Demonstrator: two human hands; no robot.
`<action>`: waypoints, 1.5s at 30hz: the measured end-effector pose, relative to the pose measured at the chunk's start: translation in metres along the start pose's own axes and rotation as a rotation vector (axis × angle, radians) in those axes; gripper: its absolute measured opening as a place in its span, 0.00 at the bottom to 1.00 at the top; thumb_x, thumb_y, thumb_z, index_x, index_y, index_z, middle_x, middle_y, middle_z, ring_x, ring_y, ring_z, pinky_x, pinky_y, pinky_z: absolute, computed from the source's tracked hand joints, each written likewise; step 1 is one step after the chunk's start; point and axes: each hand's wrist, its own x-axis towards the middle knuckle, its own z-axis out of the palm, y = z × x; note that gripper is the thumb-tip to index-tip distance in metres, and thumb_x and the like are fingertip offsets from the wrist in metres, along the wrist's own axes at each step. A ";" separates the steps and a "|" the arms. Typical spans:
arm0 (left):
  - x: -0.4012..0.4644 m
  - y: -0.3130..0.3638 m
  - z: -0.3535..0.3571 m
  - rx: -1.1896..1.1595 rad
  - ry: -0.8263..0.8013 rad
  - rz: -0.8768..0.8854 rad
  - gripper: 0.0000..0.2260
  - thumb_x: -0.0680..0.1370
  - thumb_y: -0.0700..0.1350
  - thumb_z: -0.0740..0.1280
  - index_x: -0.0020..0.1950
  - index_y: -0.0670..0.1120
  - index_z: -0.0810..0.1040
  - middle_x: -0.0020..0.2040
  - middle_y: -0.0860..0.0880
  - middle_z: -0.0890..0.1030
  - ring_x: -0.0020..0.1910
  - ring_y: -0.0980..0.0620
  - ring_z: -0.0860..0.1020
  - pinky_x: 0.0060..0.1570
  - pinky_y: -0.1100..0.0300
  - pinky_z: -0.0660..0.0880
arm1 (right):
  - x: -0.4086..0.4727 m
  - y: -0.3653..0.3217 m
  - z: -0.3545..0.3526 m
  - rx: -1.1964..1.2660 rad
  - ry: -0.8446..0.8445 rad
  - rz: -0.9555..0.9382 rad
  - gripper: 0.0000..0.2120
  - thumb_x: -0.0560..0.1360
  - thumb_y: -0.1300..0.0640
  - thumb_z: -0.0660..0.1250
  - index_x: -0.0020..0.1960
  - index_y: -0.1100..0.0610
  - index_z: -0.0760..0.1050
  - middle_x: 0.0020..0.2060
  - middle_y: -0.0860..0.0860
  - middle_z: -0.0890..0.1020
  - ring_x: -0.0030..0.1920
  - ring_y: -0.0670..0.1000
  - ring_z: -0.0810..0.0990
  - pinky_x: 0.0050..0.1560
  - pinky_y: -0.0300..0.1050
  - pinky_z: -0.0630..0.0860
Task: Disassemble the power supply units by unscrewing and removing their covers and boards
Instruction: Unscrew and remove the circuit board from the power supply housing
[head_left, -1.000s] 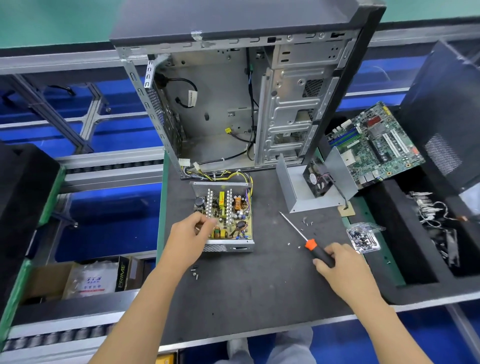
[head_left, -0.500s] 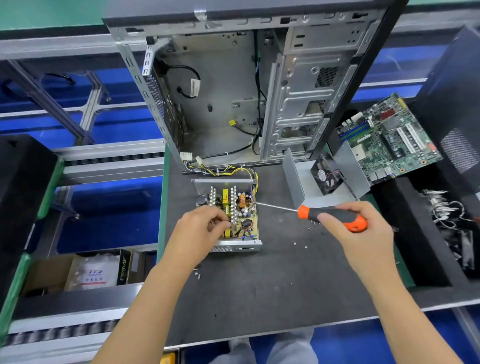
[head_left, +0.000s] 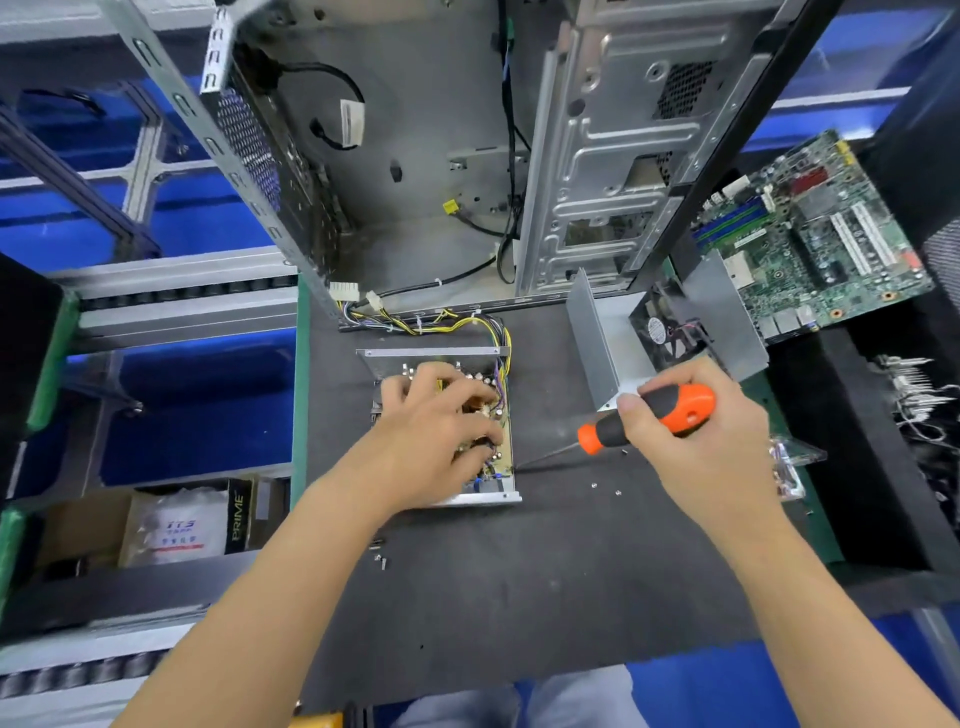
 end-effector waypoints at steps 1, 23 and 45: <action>0.000 -0.001 0.001 -0.002 0.015 -0.002 0.03 0.75 0.52 0.74 0.48 0.57 0.85 0.63 0.58 0.78 0.66 0.47 0.67 0.58 0.46 0.60 | 0.000 0.000 0.001 0.000 -0.006 -0.002 0.13 0.65 0.39 0.69 0.42 0.46 0.75 0.32 0.49 0.79 0.34 0.48 0.77 0.34 0.34 0.71; 0.010 0.008 0.002 -0.003 -0.045 0.023 0.09 0.80 0.50 0.68 0.57 0.60 0.83 0.55 0.63 0.81 0.65 0.51 0.61 0.58 0.49 0.54 | 0.000 -0.010 0.007 0.022 -0.010 -0.022 0.12 0.67 0.41 0.70 0.41 0.48 0.74 0.30 0.48 0.78 0.32 0.48 0.75 0.32 0.31 0.69; 0.031 0.021 0.006 0.122 -0.347 -0.026 0.08 0.81 0.55 0.65 0.54 0.58 0.83 0.48 0.59 0.82 0.56 0.54 0.59 0.57 0.45 0.60 | -0.004 -0.018 0.011 -0.059 -0.004 -0.041 0.11 0.67 0.44 0.71 0.39 0.49 0.73 0.27 0.50 0.75 0.33 0.48 0.74 0.34 0.30 0.68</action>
